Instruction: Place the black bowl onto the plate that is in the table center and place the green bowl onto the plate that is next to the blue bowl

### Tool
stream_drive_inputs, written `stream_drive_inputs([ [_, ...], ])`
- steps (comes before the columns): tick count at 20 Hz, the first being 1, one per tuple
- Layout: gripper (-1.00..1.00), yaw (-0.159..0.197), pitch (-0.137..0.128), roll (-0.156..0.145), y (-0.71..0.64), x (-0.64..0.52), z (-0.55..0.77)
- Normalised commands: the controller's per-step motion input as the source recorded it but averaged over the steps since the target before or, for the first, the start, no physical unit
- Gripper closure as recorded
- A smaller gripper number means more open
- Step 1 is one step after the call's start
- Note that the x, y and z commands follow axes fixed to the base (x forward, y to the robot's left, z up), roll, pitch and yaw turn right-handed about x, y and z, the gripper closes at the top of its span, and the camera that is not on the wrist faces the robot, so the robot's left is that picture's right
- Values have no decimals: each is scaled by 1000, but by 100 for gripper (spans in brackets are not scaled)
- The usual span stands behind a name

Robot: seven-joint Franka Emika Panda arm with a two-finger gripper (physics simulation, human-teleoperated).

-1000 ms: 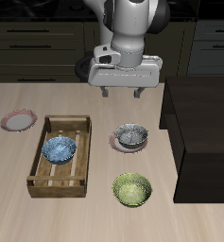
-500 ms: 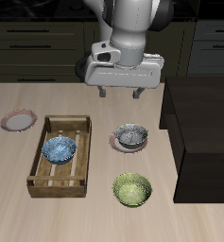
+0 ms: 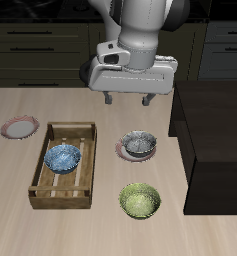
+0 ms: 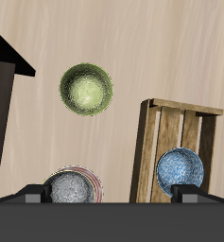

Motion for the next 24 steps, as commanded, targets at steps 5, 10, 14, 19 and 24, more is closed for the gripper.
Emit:
stream_drive_inputs([
  [5,-100,14,14,15,63,292,-17],
  [10,-100,39,21,-1,-49,376,-4],
  [14,-100,21,1,-11,-20,174,41],
  [19,-100,29,-6,-8,39,263,64],
  [24,-100,21,-1,4,86,283,73],
])
